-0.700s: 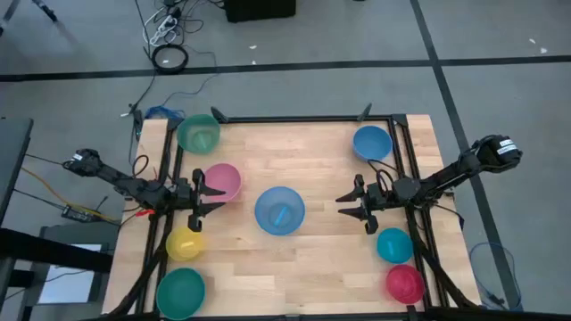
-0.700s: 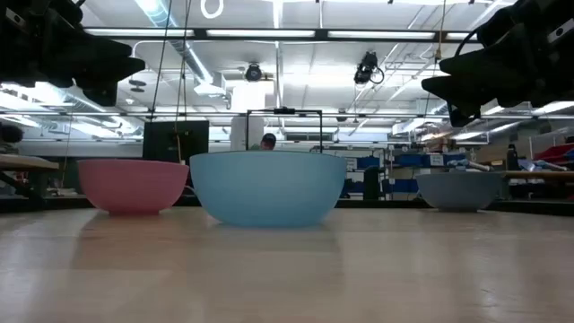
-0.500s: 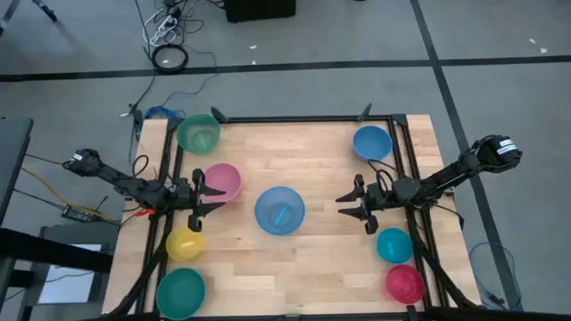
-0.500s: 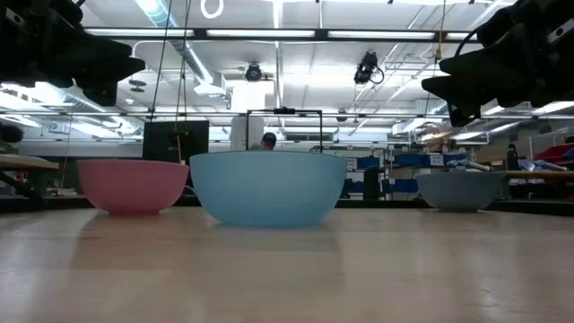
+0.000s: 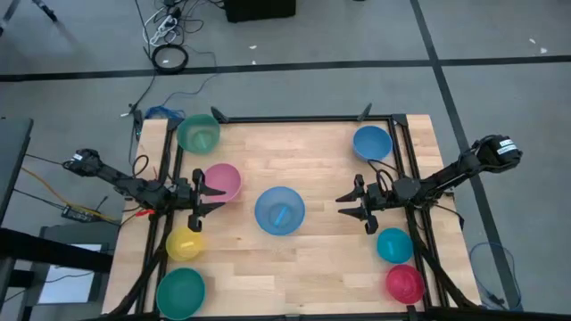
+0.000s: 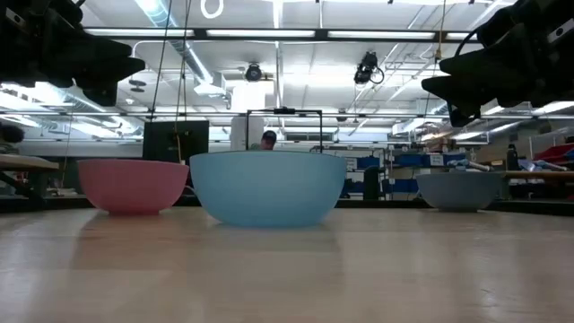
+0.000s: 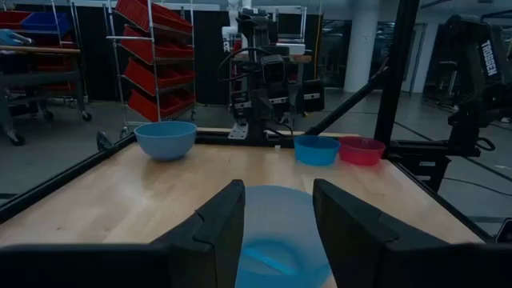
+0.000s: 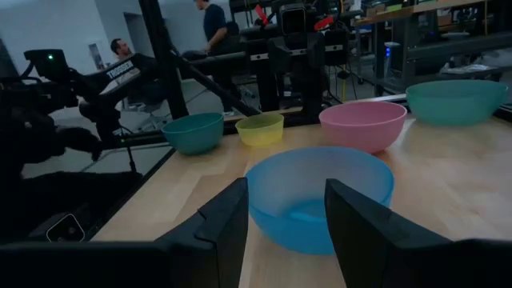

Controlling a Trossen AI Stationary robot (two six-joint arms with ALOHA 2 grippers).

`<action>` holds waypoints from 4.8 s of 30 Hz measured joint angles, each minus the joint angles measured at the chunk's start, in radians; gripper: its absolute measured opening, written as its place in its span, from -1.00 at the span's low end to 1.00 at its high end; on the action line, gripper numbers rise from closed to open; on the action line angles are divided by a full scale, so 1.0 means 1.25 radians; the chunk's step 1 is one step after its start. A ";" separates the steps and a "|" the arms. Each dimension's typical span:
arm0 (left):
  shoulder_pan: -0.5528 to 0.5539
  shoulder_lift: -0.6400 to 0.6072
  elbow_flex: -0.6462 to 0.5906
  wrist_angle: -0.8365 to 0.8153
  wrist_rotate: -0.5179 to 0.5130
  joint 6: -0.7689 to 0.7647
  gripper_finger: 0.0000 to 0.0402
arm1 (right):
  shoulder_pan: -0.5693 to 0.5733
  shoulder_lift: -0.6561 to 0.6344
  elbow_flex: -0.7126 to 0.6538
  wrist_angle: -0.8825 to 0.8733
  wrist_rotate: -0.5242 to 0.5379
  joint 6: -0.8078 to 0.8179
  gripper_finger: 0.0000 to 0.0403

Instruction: Nest bowls inside each other

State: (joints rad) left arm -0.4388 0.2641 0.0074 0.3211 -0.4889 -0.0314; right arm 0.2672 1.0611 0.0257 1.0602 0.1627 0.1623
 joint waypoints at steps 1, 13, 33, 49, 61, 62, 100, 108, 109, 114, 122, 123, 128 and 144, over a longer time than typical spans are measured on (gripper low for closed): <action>0.000 0.000 0.000 0.000 0.000 0.000 -0.21 | 0.000 0.000 0.000 0.000 0.000 0.000 -0.23; 0.000 0.000 0.000 0.060 0.000 0.000 -0.21 | 0.000 0.000 0.000 0.000 0.000 0.000 -0.23; 0.000 0.000 0.000 0.314 -0.055 -0.081 -0.21 | -0.003 0.000 0.005 0.108 0.007 0.115 -0.23; 0.045 0.131 0.079 0.163 -0.230 -0.073 -0.21 | -0.229 0.001 0.005 0.082 -0.008 0.055 -0.23; 0.198 0.383 0.198 -0.041 -0.080 -0.216 -0.21 | -0.420 0.001 0.003 0.009 -0.006 0.191 -0.23; 0.209 0.395 0.213 -0.081 -0.082 -0.213 -0.21 | -0.420 0.001 0.003 0.009 -0.007 0.189 -0.23; 0.887 0.767 0.654 -0.891 0.169 0.005 -0.21 | -0.458 0.001 0.161 -0.064 -0.359 0.276 -0.23; 0.949 0.809 0.655 -0.866 0.181 0.019 -0.21 | -0.481 0.000 0.180 -0.078 -0.364 0.265 -0.23; 0.957 0.812 0.655 -0.871 0.190 0.020 -0.21 | -0.484 0.000 0.180 -0.078 -0.364 0.265 -0.23; 0.983 0.830 0.655 -0.886 0.192 0.019 -0.21 | -0.496 0.000 0.180 -0.073 -0.364 0.272 -0.23; 1.002 0.831 0.655 -0.883 0.208 0.023 -0.21 | -0.515 0.000 0.180 -0.070 -0.363 0.295 -0.23; 1.005 0.832 0.655 -0.883 0.218 0.023 -0.21 | -0.518 0.000 0.180 -0.067 -0.363 0.297 -0.23; 1.008 0.872 0.655 -0.887 0.231 0.023 -0.21 | -0.521 0.000 0.180 -0.030 -0.363 0.311 -0.23; 1.005 0.982 0.659 -0.854 0.238 0.034 -0.92 | -0.539 -0.002 0.180 -0.029 -0.361 0.312 -0.23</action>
State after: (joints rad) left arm 0.8172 1.4913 0.8316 -0.7465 -0.1913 0.0108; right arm -0.4069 1.0588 0.2512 1.0245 -0.2886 0.5518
